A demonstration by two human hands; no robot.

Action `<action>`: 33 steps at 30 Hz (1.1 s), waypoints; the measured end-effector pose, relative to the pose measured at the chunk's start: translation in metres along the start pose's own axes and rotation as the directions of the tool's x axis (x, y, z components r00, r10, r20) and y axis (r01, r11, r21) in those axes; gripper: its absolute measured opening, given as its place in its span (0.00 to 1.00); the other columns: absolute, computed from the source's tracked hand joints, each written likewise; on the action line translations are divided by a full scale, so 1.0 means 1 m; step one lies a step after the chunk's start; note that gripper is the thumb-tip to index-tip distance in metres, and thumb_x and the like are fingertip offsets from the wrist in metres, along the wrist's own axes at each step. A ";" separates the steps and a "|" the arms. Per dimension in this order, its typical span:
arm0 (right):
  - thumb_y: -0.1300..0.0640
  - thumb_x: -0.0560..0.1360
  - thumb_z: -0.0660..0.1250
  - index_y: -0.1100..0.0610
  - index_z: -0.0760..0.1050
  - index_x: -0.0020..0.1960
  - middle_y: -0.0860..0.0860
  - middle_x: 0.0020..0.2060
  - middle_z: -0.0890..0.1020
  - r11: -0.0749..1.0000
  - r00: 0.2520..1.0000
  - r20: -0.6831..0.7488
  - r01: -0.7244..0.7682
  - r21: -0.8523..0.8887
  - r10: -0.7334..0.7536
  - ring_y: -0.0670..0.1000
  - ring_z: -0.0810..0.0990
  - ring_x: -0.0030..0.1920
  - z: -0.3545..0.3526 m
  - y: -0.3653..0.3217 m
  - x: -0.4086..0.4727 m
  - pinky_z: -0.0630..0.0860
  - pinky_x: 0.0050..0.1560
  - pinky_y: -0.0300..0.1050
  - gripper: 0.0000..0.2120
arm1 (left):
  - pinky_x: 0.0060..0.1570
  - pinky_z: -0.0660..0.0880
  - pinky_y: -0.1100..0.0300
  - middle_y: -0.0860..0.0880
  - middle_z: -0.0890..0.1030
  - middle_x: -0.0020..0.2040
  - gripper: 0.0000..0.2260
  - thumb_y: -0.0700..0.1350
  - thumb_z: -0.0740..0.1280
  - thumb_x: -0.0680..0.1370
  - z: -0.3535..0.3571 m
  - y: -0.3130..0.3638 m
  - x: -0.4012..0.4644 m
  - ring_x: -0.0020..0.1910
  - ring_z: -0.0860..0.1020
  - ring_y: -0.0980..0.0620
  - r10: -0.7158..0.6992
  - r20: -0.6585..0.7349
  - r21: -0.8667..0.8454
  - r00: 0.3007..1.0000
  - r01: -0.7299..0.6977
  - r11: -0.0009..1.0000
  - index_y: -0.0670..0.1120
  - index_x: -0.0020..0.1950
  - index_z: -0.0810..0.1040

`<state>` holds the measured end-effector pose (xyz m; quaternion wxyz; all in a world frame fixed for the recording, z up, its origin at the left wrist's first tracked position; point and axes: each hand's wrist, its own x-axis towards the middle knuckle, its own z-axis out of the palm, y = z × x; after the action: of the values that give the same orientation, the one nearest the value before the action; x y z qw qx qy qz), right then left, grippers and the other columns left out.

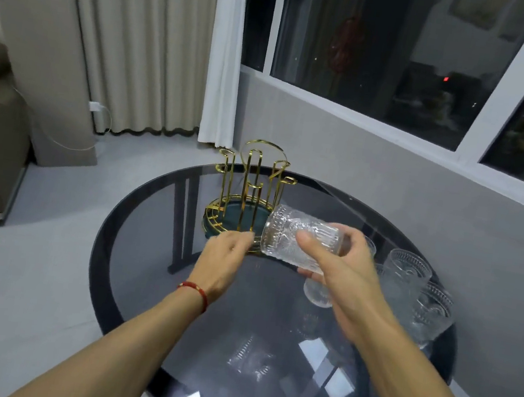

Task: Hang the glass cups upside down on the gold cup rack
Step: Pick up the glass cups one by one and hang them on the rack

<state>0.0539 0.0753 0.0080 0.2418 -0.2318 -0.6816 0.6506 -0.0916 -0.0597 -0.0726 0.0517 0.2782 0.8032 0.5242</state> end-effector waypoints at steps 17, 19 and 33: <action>0.48 0.71 0.81 0.52 0.65 0.82 0.49 0.79 0.73 0.914 0.932 -0.143 0.282 -0.291 -0.333 0.55 0.75 0.74 0.028 -0.073 0.239 0.77 0.71 0.61 0.44 | 0.76 0.55 0.36 0.44 0.63 0.78 0.26 0.63 0.57 0.78 0.033 -0.065 0.032 0.81 0.51 0.40 0.119 -0.009 0.703 0.993 -0.078 0.707 0.58 0.75 0.65; 0.50 0.71 0.82 0.52 0.67 0.82 0.52 0.78 0.73 0.901 0.945 -0.058 0.288 -0.326 -0.323 0.56 0.77 0.72 0.045 -0.074 0.263 0.81 0.67 0.59 0.43 | 0.76 0.56 0.36 0.45 0.61 0.78 0.26 0.63 0.56 0.78 0.033 -0.066 0.034 0.81 0.48 0.40 0.103 0.003 0.709 0.995 -0.074 0.701 0.59 0.75 0.62; 0.57 0.68 0.84 0.47 0.76 0.75 0.56 0.76 0.74 0.794 0.845 0.534 0.318 -0.519 0.011 0.59 0.75 0.69 0.111 -0.063 0.323 0.80 0.44 0.39 0.38 | 0.76 0.51 0.34 0.44 0.57 0.82 0.27 0.64 0.56 0.78 0.037 -0.072 0.038 0.82 0.45 0.39 0.085 0.013 0.706 0.996 -0.069 0.704 0.61 0.76 0.58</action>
<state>-0.2670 0.1899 0.0758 0.0223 -0.0557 -0.9049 0.4213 -0.1380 -0.0323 -0.1440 -0.0886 0.3046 0.9307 0.1819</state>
